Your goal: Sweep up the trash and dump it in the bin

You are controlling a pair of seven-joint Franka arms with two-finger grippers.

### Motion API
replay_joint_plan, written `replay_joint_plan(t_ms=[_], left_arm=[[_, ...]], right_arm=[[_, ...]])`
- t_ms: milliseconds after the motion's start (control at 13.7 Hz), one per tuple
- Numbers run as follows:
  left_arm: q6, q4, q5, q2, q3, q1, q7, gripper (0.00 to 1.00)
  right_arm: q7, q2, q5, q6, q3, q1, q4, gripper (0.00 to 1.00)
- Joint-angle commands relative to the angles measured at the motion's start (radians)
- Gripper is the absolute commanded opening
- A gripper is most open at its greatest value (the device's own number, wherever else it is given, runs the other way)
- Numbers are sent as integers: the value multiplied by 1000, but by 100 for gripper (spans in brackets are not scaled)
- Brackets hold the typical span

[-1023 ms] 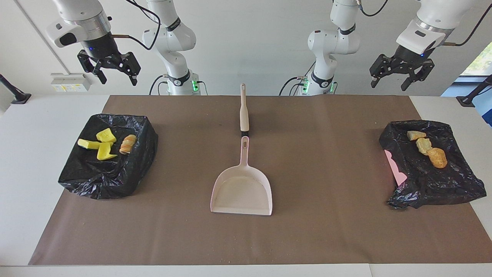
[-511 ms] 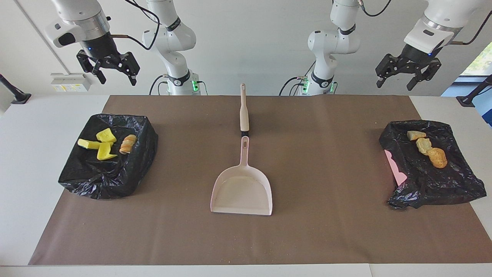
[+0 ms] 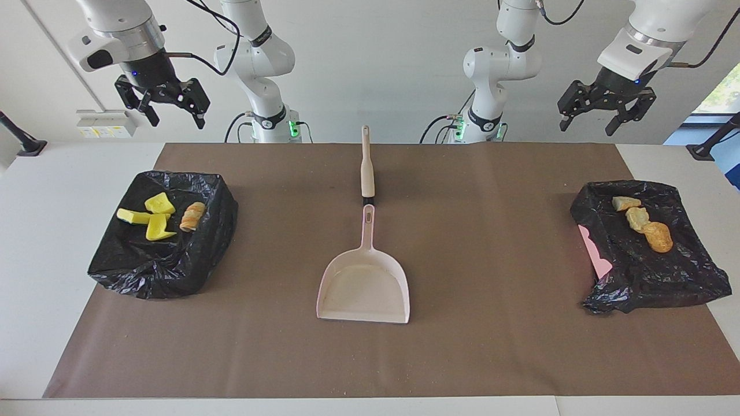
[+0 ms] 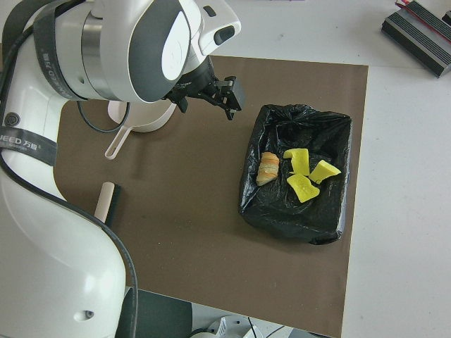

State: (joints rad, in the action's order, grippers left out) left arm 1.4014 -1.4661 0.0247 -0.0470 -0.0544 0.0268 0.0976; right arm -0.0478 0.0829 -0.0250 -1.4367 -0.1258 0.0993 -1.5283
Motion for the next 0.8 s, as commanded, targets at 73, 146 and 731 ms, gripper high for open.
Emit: replay_joint_plan(t_ms=[73,146,731], left_arm=[[-41,26,-5,9,-13,-25,2,100],[-45,27,-6,9,-12,-25,2,100],[-108,75,-11,22,44,33,4,100]], right_arm=[[20,26,-18,-24,-8,8,-36,100],[22,26,-18,-21,-9,4,-35,100],[22,26,-1,-21,-2,0,-23,100]])
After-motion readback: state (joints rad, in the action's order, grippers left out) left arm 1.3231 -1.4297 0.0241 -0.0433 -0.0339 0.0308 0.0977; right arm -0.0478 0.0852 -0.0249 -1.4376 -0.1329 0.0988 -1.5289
